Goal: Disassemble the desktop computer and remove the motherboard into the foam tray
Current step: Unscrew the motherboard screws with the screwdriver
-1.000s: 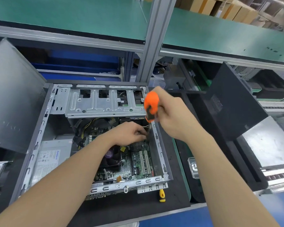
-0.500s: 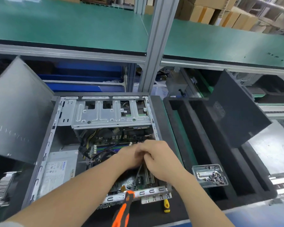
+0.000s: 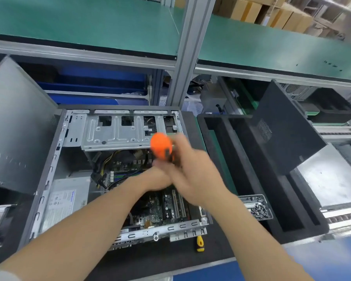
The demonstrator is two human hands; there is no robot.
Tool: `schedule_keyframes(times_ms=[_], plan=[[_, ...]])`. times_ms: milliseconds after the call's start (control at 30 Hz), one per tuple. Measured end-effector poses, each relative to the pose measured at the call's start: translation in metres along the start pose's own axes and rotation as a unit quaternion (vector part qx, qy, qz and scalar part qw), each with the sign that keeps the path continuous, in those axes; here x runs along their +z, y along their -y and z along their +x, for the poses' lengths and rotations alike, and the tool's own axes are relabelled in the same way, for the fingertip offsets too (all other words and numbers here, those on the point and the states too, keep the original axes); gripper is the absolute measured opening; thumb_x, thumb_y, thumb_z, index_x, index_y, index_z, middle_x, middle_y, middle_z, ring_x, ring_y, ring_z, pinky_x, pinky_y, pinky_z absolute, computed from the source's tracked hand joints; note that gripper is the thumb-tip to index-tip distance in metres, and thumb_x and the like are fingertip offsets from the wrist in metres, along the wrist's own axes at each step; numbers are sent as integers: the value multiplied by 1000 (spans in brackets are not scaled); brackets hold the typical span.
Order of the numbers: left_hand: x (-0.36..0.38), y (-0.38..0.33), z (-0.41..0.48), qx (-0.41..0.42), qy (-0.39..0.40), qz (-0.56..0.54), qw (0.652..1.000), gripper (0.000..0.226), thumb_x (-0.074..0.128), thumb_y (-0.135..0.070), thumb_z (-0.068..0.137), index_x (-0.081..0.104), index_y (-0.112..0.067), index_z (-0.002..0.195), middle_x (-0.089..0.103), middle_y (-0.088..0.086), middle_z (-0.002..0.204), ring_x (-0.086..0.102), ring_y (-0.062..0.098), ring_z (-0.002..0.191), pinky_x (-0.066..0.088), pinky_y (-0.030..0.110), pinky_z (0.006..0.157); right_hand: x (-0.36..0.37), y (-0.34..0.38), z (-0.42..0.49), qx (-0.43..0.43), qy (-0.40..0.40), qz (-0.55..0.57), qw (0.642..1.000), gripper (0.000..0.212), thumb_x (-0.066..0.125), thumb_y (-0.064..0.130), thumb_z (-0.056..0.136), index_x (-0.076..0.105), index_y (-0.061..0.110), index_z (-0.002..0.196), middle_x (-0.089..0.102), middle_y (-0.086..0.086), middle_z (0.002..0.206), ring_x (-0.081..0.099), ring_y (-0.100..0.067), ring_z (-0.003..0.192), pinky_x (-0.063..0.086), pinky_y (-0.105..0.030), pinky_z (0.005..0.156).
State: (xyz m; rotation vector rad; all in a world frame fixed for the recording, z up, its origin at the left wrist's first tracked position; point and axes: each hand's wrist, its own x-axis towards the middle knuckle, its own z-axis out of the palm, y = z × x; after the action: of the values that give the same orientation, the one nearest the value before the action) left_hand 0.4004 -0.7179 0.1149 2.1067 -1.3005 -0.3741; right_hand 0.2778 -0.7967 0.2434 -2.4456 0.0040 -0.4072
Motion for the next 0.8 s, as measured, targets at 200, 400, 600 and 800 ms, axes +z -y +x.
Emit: schedule_keyframes(times_ms=[200,400,600,800], plan=[[-9,15,10,-50,75,-24,996,14,66,-43,98,71,-29,99,66,-7,78,60,7,70,47,31,66,-27,-20,34,72,-95,88,989,14,57,28,105,45,22,109,69,-4,74,69,-23,67,57,-52,68],[-4,17,17,-46,93,-24,994,24,60,-28,104,73,-27,125,68,-11,94,60,8,86,40,17,72,-24,-25,49,63,-128,113,983,16,53,26,106,42,16,112,66,-7,71,69,-25,64,58,-52,66],[3,24,24,-79,99,-9,992,27,57,-25,105,72,-25,127,71,-3,125,64,17,107,38,18,85,-14,-27,56,43,-125,88,987,13,54,24,105,41,21,108,65,-8,70,67,-23,62,56,-47,63],[7,26,29,-75,151,36,985,35,51,-14,104,68,-27,133,63,1,140,59,24,122,36,19,86,-9,-35,58,56,-109,82,989,15,54,26,105,43,21,113,65,-6,71,66,-18,61,57,-35,61]])
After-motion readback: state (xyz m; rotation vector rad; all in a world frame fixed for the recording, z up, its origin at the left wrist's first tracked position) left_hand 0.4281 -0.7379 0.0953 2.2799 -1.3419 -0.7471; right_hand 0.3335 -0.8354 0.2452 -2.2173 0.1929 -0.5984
